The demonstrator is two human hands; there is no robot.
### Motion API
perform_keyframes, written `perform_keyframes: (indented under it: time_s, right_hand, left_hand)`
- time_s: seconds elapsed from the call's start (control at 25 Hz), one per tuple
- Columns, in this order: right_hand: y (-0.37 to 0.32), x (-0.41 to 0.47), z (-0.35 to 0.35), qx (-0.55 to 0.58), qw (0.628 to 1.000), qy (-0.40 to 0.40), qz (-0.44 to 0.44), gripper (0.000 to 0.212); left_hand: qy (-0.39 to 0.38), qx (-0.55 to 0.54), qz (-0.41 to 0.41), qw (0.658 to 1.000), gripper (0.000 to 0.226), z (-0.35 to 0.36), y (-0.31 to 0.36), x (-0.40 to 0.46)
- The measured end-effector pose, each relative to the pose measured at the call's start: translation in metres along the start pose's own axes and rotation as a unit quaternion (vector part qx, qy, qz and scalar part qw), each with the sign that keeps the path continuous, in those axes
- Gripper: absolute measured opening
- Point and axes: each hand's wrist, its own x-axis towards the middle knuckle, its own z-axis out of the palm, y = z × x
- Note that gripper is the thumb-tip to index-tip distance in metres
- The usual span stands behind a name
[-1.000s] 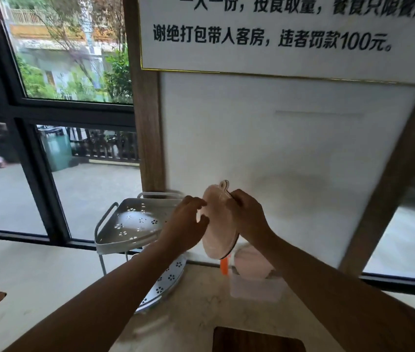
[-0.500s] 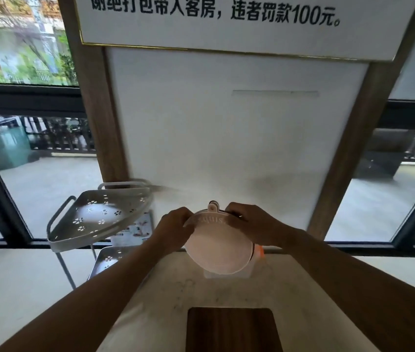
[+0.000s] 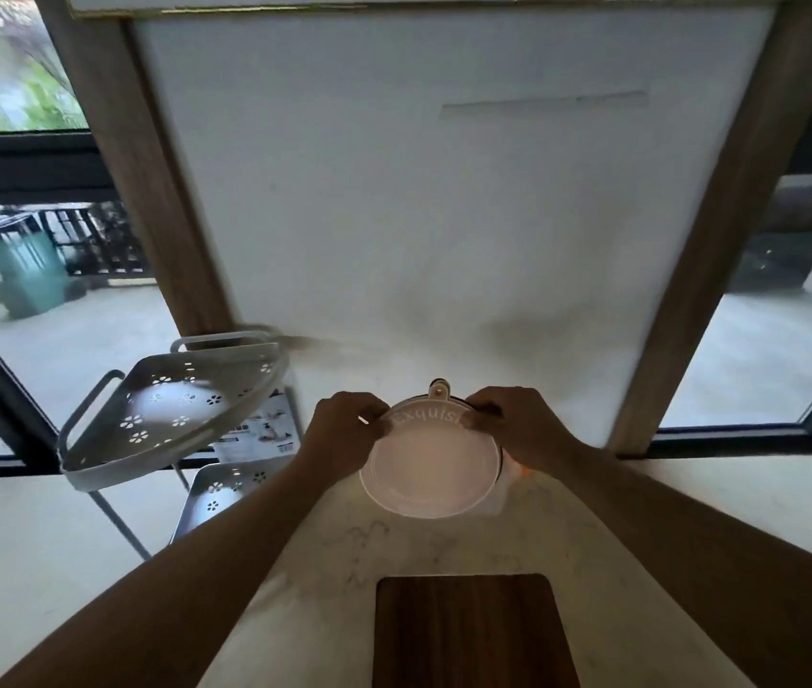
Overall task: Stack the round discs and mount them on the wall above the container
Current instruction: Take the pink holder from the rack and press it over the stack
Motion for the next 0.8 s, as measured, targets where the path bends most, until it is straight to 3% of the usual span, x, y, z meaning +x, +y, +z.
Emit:
perform_keyframes:
  time_s: [0.24, 0.44, 0.8]
  right_hand:
    - [0.044, 0.027, -0.001, 0.03, 0.997, 0.06, 0.026, 0.017]
    - [0.079, 0.059, 0.012, -0.023, 0.99, 0.136, -0.032, 0.013]
    - [0.169, 0.082, 0.072, -0.035, 0.994, 0.099, -0.001, 0.016]
  left_hand:
    - [0.062, -0.037, -0.031, 0.997, 0.017, 0.037, 0.006, 0.04]
    - [0.085, -0.046, -0.045, 0.994, 0.026, 0.076, -0.003, 0.075]
    - [0.03, -0.003, -0.062, 0.998, 0.024, 0.165, -0.066, 0.111]
